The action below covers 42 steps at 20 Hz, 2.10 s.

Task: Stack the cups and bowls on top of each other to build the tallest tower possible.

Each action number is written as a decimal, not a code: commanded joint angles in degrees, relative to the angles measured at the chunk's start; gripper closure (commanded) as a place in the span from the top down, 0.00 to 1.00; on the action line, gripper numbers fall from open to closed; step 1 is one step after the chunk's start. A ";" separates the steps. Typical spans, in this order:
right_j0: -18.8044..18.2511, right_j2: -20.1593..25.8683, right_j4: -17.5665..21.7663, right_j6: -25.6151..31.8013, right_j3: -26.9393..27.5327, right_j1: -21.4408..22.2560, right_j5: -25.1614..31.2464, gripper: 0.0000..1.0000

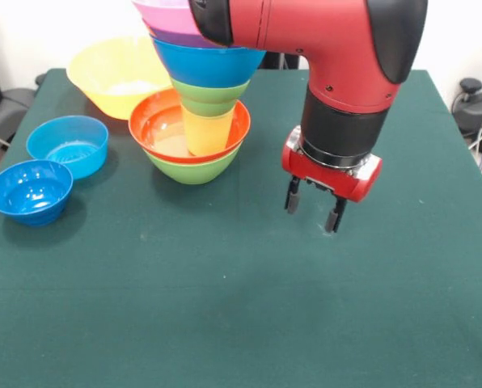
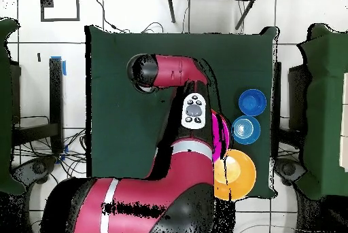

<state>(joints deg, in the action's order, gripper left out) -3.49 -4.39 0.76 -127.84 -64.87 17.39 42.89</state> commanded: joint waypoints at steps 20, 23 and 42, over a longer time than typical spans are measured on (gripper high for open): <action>-8.77 13.93 9.15 25.73 8.22 -4.24 8.62 1.00; -9.33 14.30 9.44 26.13 8.50 -4.07 9.56 1.00; -20.94 18.54 13.62 43.43 7.12 -4.07 10.13 1.00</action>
<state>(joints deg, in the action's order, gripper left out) -21.31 7.88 8.20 -108.30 -58.12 13.52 47.94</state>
